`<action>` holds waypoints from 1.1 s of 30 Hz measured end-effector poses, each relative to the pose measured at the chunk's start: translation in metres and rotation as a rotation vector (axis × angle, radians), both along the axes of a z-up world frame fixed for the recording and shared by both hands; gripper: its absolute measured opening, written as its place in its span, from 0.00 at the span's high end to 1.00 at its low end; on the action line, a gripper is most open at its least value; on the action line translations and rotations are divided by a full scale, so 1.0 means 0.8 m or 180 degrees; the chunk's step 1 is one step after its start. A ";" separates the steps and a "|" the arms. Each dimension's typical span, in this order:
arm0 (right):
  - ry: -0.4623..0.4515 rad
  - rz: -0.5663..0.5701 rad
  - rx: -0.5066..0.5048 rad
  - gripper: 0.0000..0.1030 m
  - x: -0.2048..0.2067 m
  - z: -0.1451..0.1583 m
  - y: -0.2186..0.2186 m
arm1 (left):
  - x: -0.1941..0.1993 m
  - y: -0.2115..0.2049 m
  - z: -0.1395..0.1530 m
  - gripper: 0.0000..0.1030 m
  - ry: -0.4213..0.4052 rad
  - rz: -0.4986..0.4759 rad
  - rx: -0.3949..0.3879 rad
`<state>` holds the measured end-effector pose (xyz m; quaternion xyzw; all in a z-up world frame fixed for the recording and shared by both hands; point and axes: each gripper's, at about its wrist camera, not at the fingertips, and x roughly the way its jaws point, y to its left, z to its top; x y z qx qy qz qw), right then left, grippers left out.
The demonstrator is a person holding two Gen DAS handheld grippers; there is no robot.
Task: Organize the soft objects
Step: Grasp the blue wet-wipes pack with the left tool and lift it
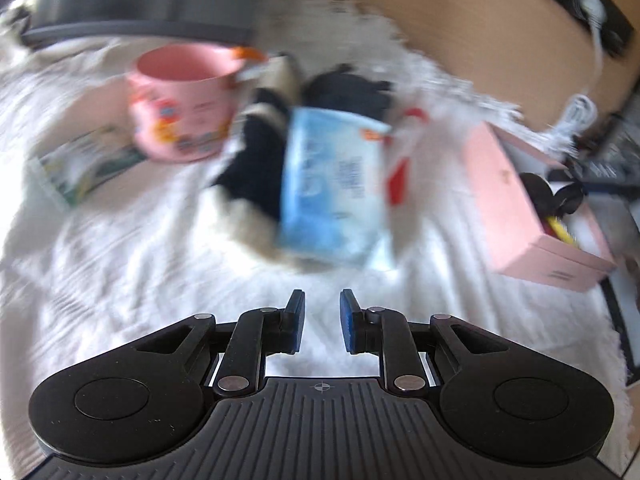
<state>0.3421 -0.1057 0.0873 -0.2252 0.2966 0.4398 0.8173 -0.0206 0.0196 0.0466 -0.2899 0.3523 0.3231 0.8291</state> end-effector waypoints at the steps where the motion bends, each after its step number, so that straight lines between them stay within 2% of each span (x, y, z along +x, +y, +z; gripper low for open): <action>1: 0.0049 0.0049 0.0017 0.22 -0.009 -0.006 -0.007 | -0.005 0.002 -0.001 0.80 0.0018 0.0015 0.0007; 5: 0.0121 0.0240 0.0127 0.21 -0.057 -0.017 -0.046 | -0.019 0.007 0.000 0.80 -0.0029 -0.0021 0.0090; 9: 0.0311 0.0380 0.0263 0.19 -0.113 -0.032 -0.099 | -0.017 0.021 0.009 0.80 -0.0095 0.0169 0.0204; 11: 0.0344 0.0500 0.0235 0.19 -0.140 -0.045 -0.116 | -0.015 0.031 0.017 0.80 -0.0175 0.0171 0.0204; 15: -0.0064 0.0745 0.0031 0.19 -0.207 -0.079 -0.139 | -0.006 0.045 0.028 0.80 -0.0278 0.0097 0.0231; 19: -0.0177 0.0902 -0.0075 0.19 -0.246 -0.102 -0.148 | 0.013 0.059 0.035 0.80 -0.0337 0.0048 0.0269; 23: -0.0083 0.0767 -0.0121 0.19 -0.249 -0.113 -0.149 | 0.043 0.080 0.031 0.80 -0.0302 0.0058 0.0298; 28: 0.0054 0.0486 -0.0078 0.19 -0.232 -0.117 -0.159 | 0.068 0.105 0.006 0.79 -0.0106 -0.0056 0.0121; 33: 0.0121 0.0346 -0.0111 0.19 -0.219 -0.129 -0.167 | 0.060 0.119 -0.005 0.77 -0.0281 -0.0186 -0.0058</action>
